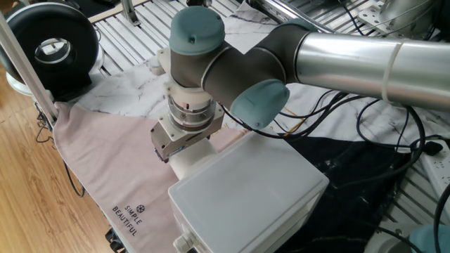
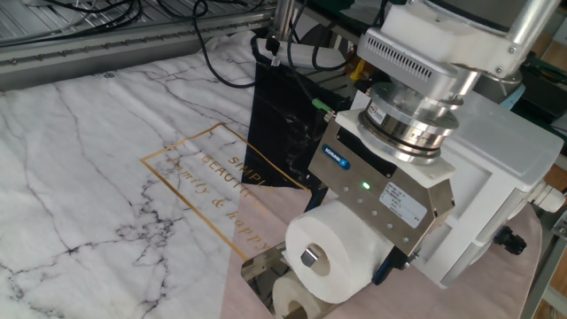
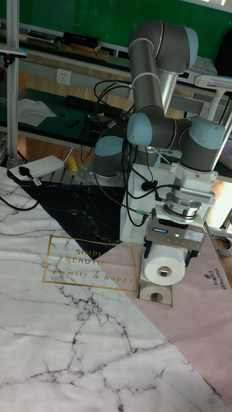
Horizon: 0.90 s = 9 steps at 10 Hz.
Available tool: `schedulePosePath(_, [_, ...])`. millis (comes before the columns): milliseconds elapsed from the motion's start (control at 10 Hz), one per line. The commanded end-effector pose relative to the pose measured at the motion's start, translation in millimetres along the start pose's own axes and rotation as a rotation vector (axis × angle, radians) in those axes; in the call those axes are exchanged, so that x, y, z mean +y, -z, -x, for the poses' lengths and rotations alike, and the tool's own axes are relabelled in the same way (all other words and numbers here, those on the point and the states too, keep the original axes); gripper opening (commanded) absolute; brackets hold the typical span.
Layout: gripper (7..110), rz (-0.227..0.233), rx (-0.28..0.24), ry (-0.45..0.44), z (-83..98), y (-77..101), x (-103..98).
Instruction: Take the roll of paper down from the shelf
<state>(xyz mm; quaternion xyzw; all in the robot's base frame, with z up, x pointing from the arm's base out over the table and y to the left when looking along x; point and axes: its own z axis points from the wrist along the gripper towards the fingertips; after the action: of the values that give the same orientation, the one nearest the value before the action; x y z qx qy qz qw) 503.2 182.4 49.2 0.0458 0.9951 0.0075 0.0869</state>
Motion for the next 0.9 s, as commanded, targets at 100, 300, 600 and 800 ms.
schedulePosePath(100, [107,0.011,-0.018,-0.001,4.9,-6.6,2])
schedulePosePath(300, [88,0.007,-0.026,0.004,6.9,-10.1,1])
schedulePosePath(600, [88,-0.008,-0.032,0.015,8.2,-13.3,-3])
schedulePosePath(800, [88,-0.004,-0.036,0.016,9.0,-16.4,-2])
